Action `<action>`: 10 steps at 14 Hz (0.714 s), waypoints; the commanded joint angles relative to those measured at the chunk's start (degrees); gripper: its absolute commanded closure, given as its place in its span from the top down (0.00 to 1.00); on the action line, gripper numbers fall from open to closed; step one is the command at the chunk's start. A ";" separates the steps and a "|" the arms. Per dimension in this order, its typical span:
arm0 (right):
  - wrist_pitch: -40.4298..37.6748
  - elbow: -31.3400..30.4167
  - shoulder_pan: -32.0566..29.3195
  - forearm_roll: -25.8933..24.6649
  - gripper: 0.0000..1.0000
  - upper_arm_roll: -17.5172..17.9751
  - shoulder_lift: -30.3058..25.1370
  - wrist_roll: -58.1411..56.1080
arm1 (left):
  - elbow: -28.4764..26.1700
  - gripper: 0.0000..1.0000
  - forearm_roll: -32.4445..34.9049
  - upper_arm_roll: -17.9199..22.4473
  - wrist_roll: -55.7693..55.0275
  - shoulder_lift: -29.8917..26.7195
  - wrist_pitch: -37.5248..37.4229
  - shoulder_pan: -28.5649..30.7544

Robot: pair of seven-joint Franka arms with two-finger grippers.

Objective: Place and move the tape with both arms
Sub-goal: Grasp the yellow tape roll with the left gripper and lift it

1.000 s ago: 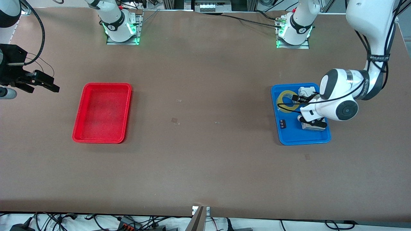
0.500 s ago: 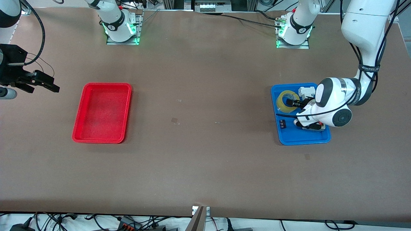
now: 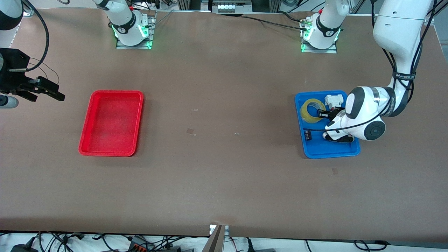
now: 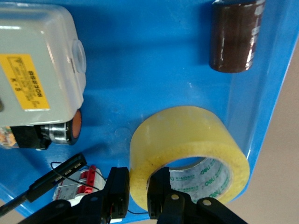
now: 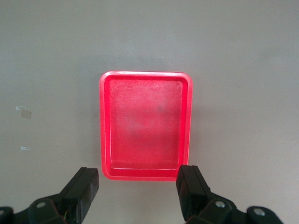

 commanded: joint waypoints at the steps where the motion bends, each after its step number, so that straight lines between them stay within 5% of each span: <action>1: 0.33 -0.20 -0.11 -0.58 1.00 0.39 -0.54 -0.22 | 8.26 0.00 -0.27 -0.53 -0.02 1.90 -8.08 -0.22; 6: -0.37 0.59 -0.02 -0.31 1.00 0.48 -0.54 -0.84 | 22.35 0.00 -1.41 -0.79 -6.15 4.28 -20.06 -2.76; 10: -0.28 0.51 0.24 -0.14 1.00 0.65 -0.36 -0.66 | 25.35 0.00 -13.42 -0.70 -23.45 5.15 -20.08 -11.36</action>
